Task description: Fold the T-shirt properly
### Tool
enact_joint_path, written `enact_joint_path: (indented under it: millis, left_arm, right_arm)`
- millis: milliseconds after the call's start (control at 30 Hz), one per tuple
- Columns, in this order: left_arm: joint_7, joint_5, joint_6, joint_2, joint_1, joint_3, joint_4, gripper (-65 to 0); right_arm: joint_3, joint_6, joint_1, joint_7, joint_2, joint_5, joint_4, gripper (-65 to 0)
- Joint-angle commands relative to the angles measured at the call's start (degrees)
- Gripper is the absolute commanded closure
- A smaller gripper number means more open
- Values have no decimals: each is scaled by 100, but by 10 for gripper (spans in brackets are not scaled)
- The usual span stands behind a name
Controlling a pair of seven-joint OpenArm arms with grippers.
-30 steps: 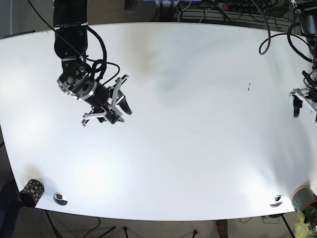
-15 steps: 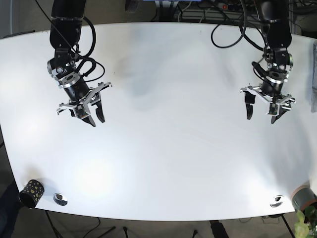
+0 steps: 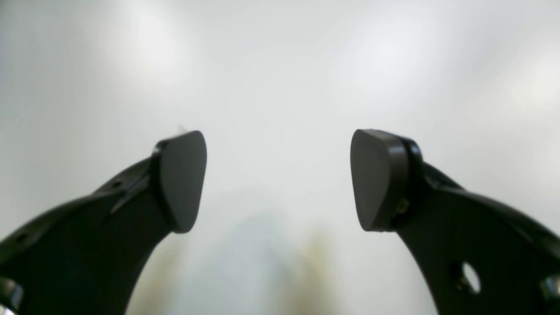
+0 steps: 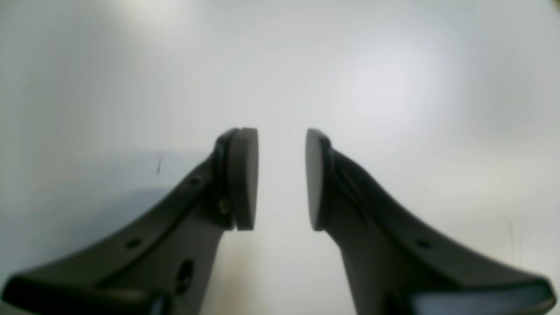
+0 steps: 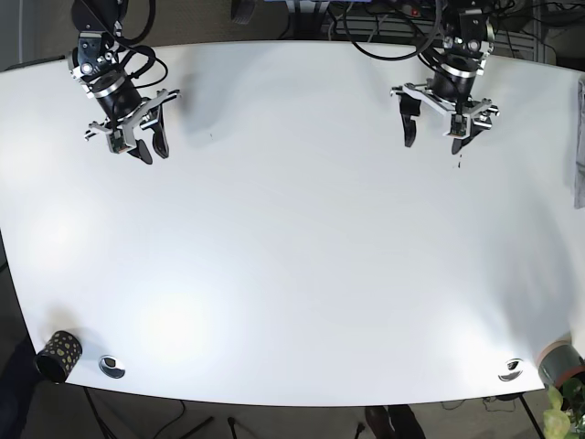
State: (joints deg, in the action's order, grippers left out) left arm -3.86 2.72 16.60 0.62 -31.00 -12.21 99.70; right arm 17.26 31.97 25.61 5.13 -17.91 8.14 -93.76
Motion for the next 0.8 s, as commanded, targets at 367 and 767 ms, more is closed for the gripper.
enact_joint_path:
  millis: [367,767]
  left_arm:
    - [-339,-66,-3,760,-2372,179,1375,-471]
    - [-348,-83,-3,830,-3242,249,724,-469]
  right_arm:
    - [28,34,2147,-165,-657,1019,-800,-166]
    - [-7,43,3624,-165,-798,1362,-809,-166]
